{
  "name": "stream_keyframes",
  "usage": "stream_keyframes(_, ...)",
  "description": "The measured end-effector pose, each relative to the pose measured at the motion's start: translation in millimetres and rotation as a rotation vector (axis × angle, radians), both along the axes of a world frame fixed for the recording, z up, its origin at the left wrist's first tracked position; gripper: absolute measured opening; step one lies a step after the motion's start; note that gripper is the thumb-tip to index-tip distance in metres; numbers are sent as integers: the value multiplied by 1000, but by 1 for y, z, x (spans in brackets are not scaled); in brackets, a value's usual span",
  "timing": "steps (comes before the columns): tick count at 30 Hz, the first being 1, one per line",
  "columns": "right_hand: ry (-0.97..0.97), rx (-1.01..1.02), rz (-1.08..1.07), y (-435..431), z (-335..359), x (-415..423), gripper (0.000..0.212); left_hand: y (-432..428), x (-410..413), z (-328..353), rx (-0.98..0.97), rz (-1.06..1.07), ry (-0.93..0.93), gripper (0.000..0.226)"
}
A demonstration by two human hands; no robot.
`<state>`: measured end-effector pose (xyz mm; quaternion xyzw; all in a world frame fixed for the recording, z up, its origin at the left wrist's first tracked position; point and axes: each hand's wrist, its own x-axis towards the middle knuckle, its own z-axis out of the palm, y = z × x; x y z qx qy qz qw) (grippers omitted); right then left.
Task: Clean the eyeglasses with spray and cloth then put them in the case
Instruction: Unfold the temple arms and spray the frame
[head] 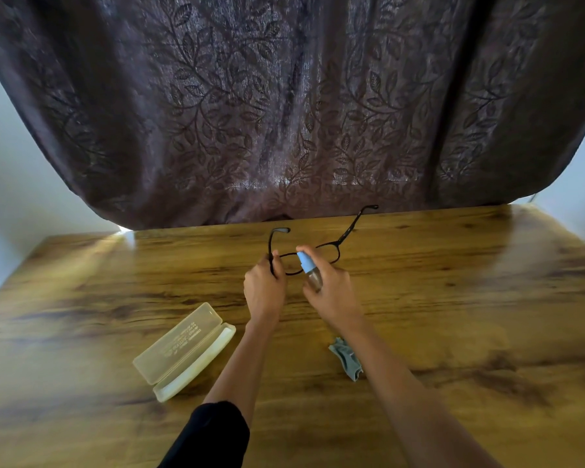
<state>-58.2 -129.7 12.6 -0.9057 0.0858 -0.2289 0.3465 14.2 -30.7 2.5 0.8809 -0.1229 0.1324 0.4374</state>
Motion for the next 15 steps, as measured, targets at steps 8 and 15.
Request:
stream_keyframes(8, 8, -31, -42, 4, 6, 0, 62, 2, -2, 1, 0, 23, 13, 34)
stream_keyframes(15, 76, -49, -20, 6, 4, 2, 65, 2, -1, 2, -6, 35, 12, 35)
